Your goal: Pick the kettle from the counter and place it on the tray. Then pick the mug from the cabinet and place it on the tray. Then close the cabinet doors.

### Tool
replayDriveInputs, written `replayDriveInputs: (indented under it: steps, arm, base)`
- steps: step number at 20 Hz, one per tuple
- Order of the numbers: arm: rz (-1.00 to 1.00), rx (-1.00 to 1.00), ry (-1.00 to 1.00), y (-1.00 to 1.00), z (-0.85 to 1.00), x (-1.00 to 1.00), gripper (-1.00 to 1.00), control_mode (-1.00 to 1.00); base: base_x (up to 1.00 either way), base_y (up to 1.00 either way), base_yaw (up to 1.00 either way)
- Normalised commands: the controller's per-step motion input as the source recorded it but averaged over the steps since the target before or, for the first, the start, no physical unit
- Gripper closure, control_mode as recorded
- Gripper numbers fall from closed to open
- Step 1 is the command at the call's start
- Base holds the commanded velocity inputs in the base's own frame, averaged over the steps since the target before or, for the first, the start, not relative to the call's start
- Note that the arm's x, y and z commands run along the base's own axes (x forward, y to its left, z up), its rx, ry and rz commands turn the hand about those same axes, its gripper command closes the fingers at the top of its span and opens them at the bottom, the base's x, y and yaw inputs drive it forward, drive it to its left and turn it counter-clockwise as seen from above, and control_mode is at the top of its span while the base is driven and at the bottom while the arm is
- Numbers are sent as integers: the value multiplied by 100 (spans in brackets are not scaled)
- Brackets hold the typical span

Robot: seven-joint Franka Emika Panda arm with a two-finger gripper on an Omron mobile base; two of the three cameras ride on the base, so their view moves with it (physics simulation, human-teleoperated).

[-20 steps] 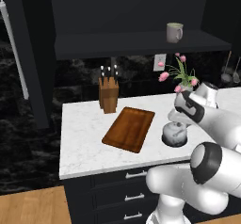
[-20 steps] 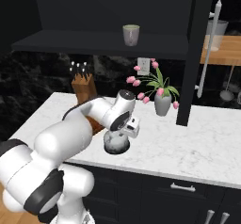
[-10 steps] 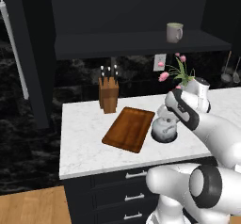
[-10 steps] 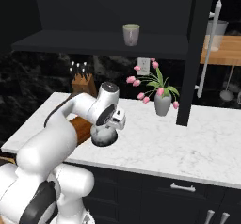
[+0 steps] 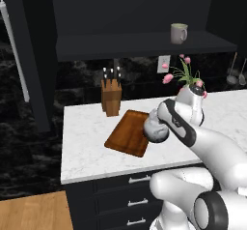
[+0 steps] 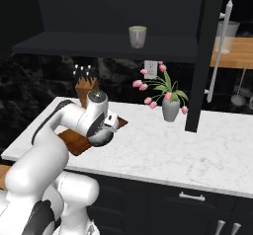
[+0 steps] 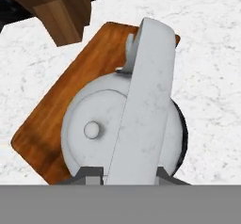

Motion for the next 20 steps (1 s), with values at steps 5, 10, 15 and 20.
replayDriveInputs:
  steps: [5,10,15,20]
  arm:
    - [-5,0,2,31,33,25,100,-100]
    - [-6,2,1,9,5,43,100,-100]
    - [-4,5,-2,0,0,42,100,-100]
    - [-2,6,0,0,0,34,100,-100]
  base:
    - [0,0,0]
    - [0,0,0]
    - [0,0,0]
    - [0,0,0]
